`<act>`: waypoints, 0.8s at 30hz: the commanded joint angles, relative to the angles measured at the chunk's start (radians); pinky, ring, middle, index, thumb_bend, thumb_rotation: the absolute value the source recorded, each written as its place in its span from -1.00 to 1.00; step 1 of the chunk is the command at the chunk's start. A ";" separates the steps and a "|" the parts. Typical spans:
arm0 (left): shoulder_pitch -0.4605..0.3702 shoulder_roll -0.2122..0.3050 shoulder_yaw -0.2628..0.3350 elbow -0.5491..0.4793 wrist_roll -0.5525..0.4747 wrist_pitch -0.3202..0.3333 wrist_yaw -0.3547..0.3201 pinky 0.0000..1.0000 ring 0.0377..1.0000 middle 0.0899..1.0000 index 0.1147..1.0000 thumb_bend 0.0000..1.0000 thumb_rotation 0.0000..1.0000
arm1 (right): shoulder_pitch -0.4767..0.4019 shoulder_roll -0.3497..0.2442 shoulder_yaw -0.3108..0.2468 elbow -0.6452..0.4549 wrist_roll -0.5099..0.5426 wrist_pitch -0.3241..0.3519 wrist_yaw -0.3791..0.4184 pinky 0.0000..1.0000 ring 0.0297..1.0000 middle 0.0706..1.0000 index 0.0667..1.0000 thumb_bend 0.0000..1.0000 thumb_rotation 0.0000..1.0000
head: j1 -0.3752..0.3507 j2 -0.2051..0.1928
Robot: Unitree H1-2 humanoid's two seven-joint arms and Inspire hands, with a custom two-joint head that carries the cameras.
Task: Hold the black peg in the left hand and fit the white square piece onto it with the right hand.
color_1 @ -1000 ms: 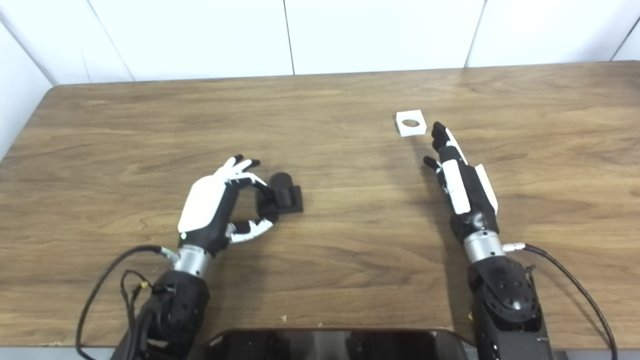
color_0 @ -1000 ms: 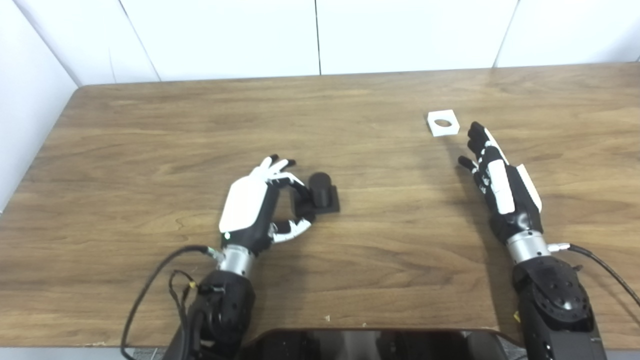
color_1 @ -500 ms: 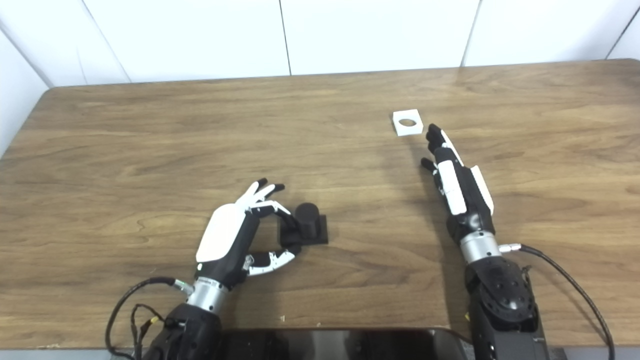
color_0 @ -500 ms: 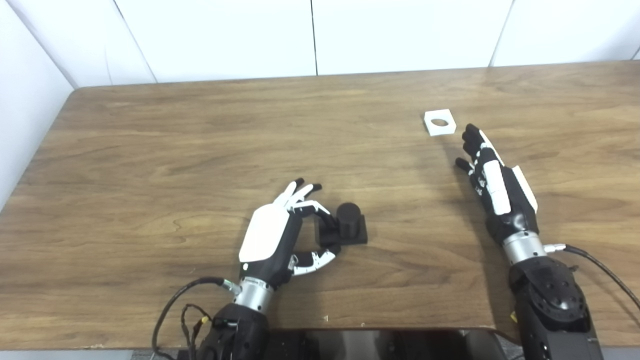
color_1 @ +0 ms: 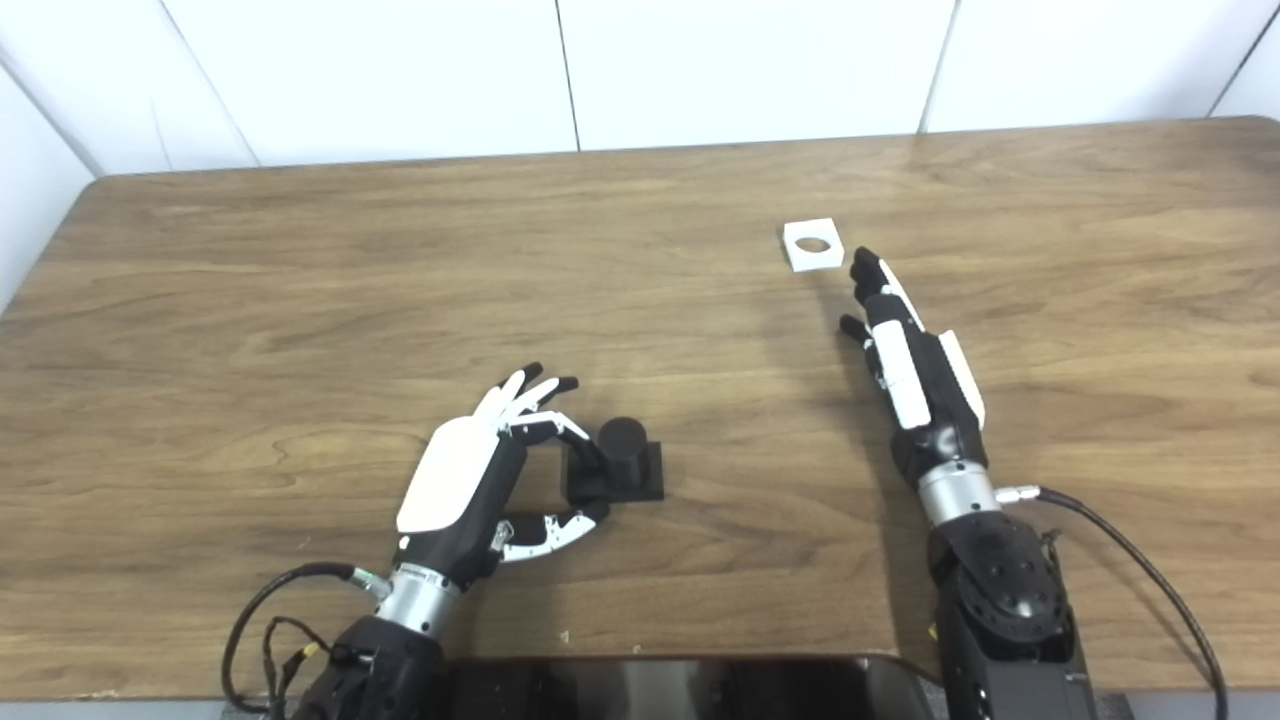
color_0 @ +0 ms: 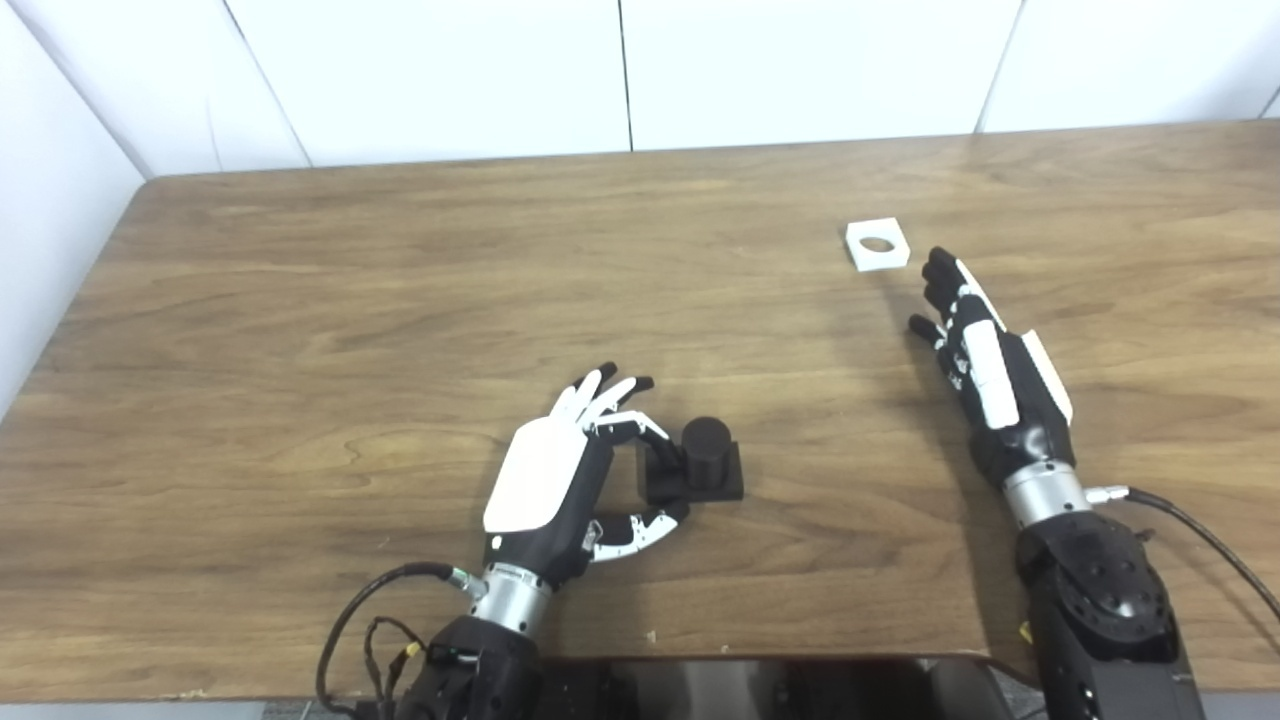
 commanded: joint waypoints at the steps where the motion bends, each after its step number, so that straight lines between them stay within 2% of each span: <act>1: 0.007 0.002 0.004 0.013 0.006 0.013 -0.034 0.93 0.96 0.75 -0.15 0.03 -0.86 | 0.036 0.021 0.010 0.039 0.004 -0.021 -0.003 0.84 0.98 0.94 0.92 0.39 0.92 | 0.001 0.001; 6: 0.004 0.000 0.013 -0.006 0.000 0.024 -0.051 0.86 0.94 0.75 -0.14 0.03 -0.85 | 0.032 0.024 0.008 0.040 0.012 -0.020 -0.001 0.83 0.98 0.95 0.93 0.38 0.90 | -0.001 0.001; 9: 0.006 -0.004 0.013 -0.051 0.010 0.046 -0.083 0.81 0.94 0.74 -0.14 0.03 -0.85 | 0.030 0.024 0.009 0.039 0.012 -0.019 -0.001 0.82 0.98 0.94 0.93 0.36 0.91 | 0.001 0.001; 16: 0.000 -0.020 0.009 -0.180 0.055 0.121 -0.194 0.70 0.93 0.73 -0.14 0.04 -0.84 | 0.027 0.024 0.011 0.038 0.016 -0.020 0.005 0.87 0.99 0.95 0.94 0.32 0.91 | 0.005 0.001; 24: -0.015 -0.032 0.022 -0.276 0.106 0.186 -0.304 0.63 0.89 0.71 -0.14 0.04 -0.83 | 0.020 0.027 0.013 0.039 0.012 -0.008 0.000 0.88 0.99 0.94 0.94 0.34 0.89 | 0.008 0.001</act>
